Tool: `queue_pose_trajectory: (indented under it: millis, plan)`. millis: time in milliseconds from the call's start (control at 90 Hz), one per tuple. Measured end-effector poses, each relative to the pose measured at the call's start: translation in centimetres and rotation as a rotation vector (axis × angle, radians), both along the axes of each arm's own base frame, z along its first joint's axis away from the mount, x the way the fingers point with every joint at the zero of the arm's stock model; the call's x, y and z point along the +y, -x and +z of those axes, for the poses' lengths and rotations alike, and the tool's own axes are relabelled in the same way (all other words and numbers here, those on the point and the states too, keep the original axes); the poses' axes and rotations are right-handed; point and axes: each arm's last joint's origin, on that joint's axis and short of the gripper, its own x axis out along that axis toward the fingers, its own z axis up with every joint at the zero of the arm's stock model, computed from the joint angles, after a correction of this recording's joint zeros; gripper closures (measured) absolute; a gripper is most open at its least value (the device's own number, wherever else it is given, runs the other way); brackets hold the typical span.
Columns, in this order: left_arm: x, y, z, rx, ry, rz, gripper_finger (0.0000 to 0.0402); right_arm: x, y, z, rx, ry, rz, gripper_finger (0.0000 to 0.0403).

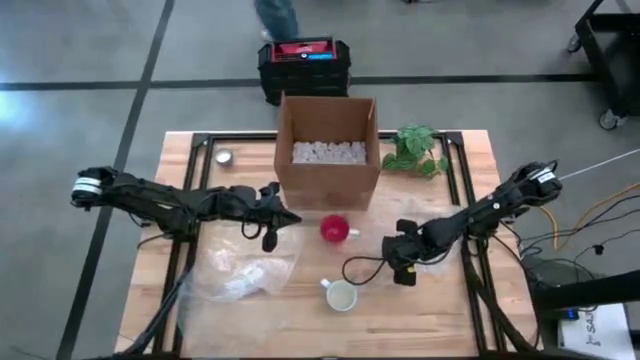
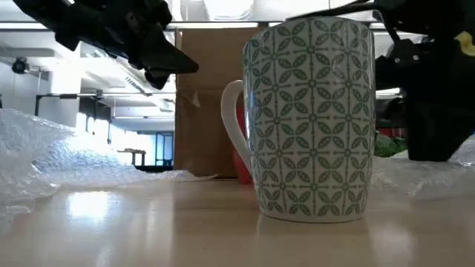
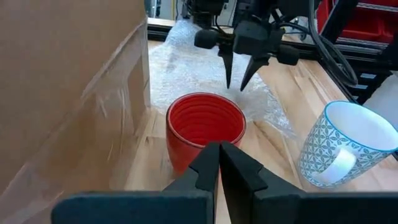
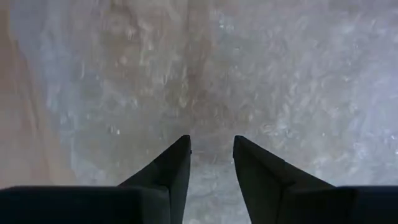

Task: Wrap mug
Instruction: Wrap the orange mug in bubble wrap

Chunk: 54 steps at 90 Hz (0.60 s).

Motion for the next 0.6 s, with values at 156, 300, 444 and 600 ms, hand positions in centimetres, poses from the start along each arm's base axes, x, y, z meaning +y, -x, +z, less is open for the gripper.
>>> queue_pose_trajectory:
  millis: [156,300,444,600]
  plan:
    - [0.0,0.0,0.0,0.001,0.000,0.000,0.0402,0.0,0.1,-1.3,0.058,0.032,0.009,0.0315]
    - [0.0,0.0,0.0,0.000,0.000,0.000,0.0402,0.1,-0.2,-2.4,0.090,0.065,0.020,0.0354]
    - [0.0,0.0,0.0,-0.001,0.000,0.000,0.0402,0.3,-0.8,-1.6,0.104,0.071,0.047,0.0395]
    - [0.0,0.0,0.0,-0.001,0.004,0.002,0.0402,0.7,-1.6,2.6,0.081,0.044,0.049,0.0402]
